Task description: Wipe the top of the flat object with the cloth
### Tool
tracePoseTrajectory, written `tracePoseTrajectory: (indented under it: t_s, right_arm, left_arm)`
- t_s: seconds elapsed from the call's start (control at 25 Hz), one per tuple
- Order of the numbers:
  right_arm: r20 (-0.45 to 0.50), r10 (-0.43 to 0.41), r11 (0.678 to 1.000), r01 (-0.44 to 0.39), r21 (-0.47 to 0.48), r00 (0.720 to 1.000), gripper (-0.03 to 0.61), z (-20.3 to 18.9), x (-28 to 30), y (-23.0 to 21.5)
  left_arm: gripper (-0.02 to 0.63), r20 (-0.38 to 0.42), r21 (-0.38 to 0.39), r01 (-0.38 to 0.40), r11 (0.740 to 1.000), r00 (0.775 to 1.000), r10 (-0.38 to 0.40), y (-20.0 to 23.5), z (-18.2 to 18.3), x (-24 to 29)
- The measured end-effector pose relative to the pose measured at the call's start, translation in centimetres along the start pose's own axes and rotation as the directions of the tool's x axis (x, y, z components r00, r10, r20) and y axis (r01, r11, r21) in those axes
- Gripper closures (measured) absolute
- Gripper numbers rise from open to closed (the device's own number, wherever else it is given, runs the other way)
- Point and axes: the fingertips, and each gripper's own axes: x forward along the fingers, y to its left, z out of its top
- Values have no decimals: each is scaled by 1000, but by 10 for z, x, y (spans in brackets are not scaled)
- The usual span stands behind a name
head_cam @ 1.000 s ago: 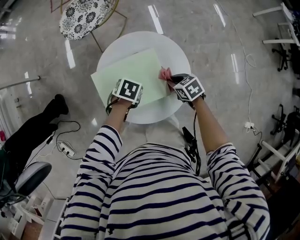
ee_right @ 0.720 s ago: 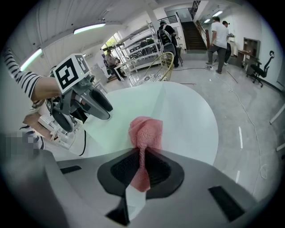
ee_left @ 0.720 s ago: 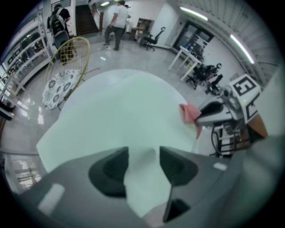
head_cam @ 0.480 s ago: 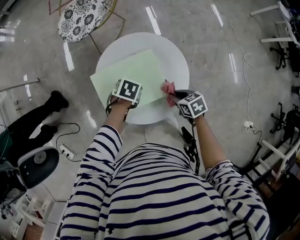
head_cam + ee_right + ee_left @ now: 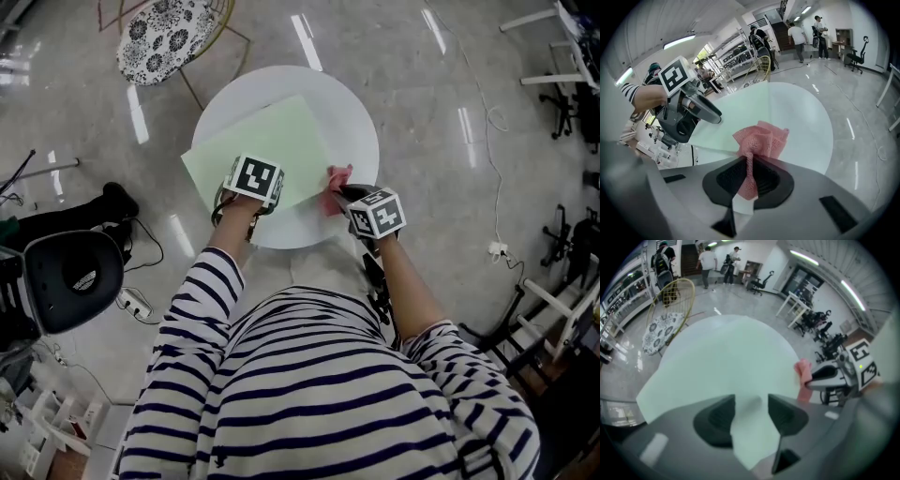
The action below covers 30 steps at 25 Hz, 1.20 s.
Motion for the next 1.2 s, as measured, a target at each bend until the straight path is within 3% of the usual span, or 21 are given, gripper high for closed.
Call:
tracePoseTrajectory:
  t_s: [0.36,0.68,0.88,1.2]
  right_arm:
    - [99,-149,989,148,22,984,538,84,13,-71]
    - [142,-193,981,188,48,971,538,158,22,-99]
    - [121,-183,983,182,23,976,540,160,24,-97]
    - [91,-113,992,108,59,989,540,116,24,-70]
  left_arm:
    - [388,10,-20,59,998,998,-59,-11,15,6]
    - [388,15,-28,77,997,997,-77,-32,32,13]
    - [400,-17,63,20,998,1000,-19,-31,31,18]
    - [403,-9,67,29,997,1000,-28,-30,35,19]
